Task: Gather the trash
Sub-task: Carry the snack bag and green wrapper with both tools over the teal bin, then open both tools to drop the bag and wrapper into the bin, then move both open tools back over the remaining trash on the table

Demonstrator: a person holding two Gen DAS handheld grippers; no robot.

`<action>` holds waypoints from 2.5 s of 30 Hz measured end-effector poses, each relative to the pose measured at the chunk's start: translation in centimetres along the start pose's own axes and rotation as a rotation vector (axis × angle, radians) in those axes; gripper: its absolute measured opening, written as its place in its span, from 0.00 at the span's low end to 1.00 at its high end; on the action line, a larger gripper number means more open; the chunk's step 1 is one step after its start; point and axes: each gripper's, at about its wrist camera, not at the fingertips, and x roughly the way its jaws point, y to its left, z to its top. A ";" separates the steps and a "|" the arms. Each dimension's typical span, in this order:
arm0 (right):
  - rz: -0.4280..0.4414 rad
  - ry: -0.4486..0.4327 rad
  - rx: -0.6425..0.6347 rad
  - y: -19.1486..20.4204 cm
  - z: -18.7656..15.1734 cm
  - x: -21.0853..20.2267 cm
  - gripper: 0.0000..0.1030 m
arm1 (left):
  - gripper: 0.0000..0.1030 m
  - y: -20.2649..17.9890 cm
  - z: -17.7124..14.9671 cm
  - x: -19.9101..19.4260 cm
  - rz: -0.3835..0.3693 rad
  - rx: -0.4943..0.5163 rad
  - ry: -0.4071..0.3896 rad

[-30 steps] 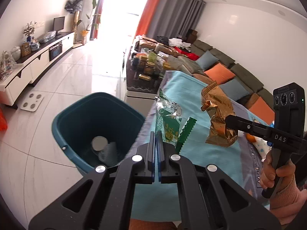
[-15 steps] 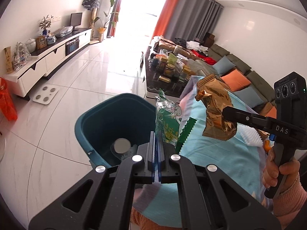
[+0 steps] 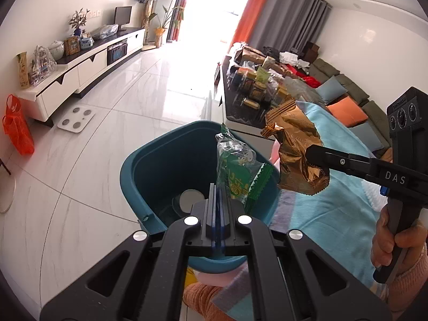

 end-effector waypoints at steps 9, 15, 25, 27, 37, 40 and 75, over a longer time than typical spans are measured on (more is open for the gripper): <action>-0.036 0.061 0.001 0.0 -0.1 2.8 0.08 | 0.02 0.7 -0.1 2.2 0.028 -0.019 0.033; -0.055 0.095 -0.001 0.4 -0.1 4.1 0.12 | 0.03 0.8 0.0 3.7 0.041 -0.026 0.050; -0.058 0.095 0.009 0.3 -0.1 4.2 0.20 | 0.18 0.8 -0.4 6.0 0.048 -0.039 0.073; -0.056 0.087 0.008 0.3 -0.1 3.8 0.20 | 0.18 0.5 -0.7 5.8 0.047 -0.030 0.065; -0.045 -0.013 -0.023 0.5 -1.4 -1.7 0.21 | 0.34 -3.7 -0.9 1.9 -0.030 0.071 -0.039; -0.054 -0.054 -0.032 0.4 -2.1 -4.3 0.22 | 0.37 -5.8 -1.3 0.8 -0.079 0.116 -0.060; -0.638 -0.448 0.343 -10.6 -24.2 -34.8 0.33 | 0.47 -36.7 -16.1 -2.1 -0.713 0.695 0.155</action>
